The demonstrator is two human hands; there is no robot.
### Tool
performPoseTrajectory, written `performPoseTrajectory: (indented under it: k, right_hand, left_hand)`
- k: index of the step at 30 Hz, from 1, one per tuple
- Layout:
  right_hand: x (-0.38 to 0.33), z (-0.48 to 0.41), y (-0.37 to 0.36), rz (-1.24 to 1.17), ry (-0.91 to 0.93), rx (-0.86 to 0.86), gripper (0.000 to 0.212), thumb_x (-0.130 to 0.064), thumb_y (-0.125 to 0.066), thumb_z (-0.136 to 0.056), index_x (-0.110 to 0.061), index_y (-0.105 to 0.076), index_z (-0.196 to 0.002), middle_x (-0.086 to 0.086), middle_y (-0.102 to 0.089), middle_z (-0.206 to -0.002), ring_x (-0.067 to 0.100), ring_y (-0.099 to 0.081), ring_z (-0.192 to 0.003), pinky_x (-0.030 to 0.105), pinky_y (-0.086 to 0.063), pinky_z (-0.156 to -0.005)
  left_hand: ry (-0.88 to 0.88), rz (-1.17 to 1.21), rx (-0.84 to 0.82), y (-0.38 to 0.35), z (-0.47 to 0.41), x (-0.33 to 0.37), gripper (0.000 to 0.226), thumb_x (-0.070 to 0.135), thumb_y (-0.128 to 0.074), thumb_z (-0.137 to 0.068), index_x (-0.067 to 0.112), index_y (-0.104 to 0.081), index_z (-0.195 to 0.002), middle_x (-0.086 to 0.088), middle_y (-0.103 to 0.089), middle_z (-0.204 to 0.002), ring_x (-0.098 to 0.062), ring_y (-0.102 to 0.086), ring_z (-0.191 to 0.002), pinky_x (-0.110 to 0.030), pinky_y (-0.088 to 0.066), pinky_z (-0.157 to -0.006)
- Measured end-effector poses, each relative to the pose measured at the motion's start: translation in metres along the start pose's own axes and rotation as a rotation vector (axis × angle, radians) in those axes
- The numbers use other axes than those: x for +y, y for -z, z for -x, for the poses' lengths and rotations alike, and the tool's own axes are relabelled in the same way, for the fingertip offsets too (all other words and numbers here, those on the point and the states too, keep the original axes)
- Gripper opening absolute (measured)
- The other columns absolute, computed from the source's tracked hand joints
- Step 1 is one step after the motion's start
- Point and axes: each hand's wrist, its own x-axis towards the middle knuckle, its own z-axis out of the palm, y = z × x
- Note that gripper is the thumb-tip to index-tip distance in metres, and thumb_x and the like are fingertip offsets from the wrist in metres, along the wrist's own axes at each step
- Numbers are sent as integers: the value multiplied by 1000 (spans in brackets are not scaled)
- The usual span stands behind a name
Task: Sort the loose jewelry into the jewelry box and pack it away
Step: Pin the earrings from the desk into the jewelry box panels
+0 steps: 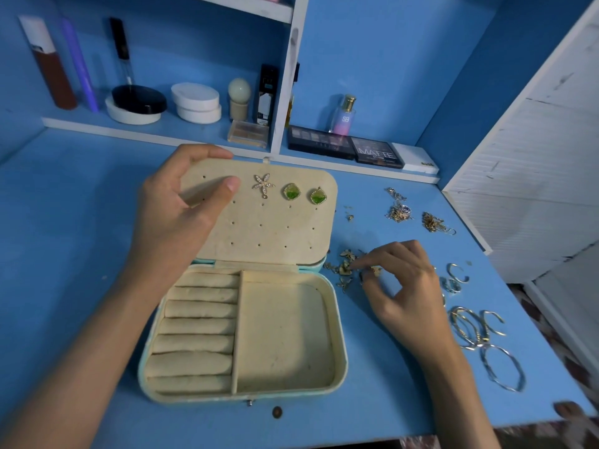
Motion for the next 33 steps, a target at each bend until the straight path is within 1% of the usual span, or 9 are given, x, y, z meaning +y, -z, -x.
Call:
performPoseTrajectory:
  k: [8, 13, 17, 21, 25, 27, 29, 31, 33]
  right_hand:
    - [2, 5, -2, 28, 45, -98, 20, -27, -52, -74, -22, -71, -75, -11, -57, -78, 13, -46, -82, 29, -41, -75]
    - [1, 3, -2, 28, 43, -92, 11, -20, -62, -76, -22, -72, -75, -11, -58, -78, 11, -46, -81, 17, -37, -76]
    - [-7, 2, 3, -170, -108, -48, 11, -14, -60, -77, -21, -68, -76, -16, -64, -77, 3, -51, -80, 8, -36, -71]
    - [-9, 1, 3, -283, -215, -24, 9, -17, -57, -78, -23, -63, -76, -6, -65, -74, 15, -56, -72, 24, -46, -68]
    - [-12, -2, 4, -427, -286, -16, 7, -18, -60, -78, -23, -66, -77, -1, -66, -77, 25, -58, -76, 31, -48, -73]
    - [-18, -5, 5, -512, -311, -6, 11, -13, -69, -79, -25, -70, -78, 1, -68, -78, 25, -59, -79, 22, -47, -72]
    - [-29, -8, 5, -612, -325, 8, 18, -7, -71, -79, -25, -74, -79, 4, -69, -81, 22, -61, -79, 17, -46, -69]
    - [-46, -13, 6, -724, -315, -1, 13, -14, -68, -75, -23, -75, -81, 1, -71, -83, 17, -62, -81, 15, -48, -69]
    - [-63, -17, 4, -809, -279, -39, 18, -18, -67, -70, -22, -75, -85, -2, -72, -86, 16, -63, -84, 17, -49, -73]
  left_hand:
    - [13, 1, -6, 0, 0, -2, 27, 17, -68, -85, 39, -60, -100, 26, -63, -100, 6, -56, -103, -13, -41, -90]
    - [6, 7, -4, 0, 0, -2, 26, 20, -67, -83, 40, -60, -99, 25, -63, -101, 3, -56, -106, -19, -42, -95]
    - [9, 14, 1, 1, 0, -2, 26, 22, -67, -82, 41, -61, -98, 26, -64, -99, 1, -58, -105, -23, -43, -96]
    - [6, 6, -4, 0, 0, -1, 29, 16, -69, -84, 40, -60, -97, 31, -63, -91, 6, -56, -86, -9, -42, -82]
    - [23, 21, -7, 2, 1, 2, 23, 21, -64, -83, 39, -61, -98, 28, -63, -95, 3, -58, -98, -17, -42, -88]
    - [46, 52, -14, 3, 2, 3, 20, 21, -62, -85, 35, -62, -99, 26, -64, -86, 2, -59, -83, -19, -43, -79]
    - [61, 102, -23, 3, 3, 5, 17, 16, -58, -89, 30, -63, -99, 22, -58, -65, -8, -43, -51, -15, -35, -55]
    - [52, 116, -22, 2, 3, 7, 17, 14, -55, -89, 26, -63, -99, 18, -52, -54, -12, -28, -43, -17, -24, -44]
    - [41, 98, -21, 1, 4, 8, 18, 3, -54, -92, 17, -63, -100, 24, -50, -50, -3, -29, -38, -12, -20, -40]
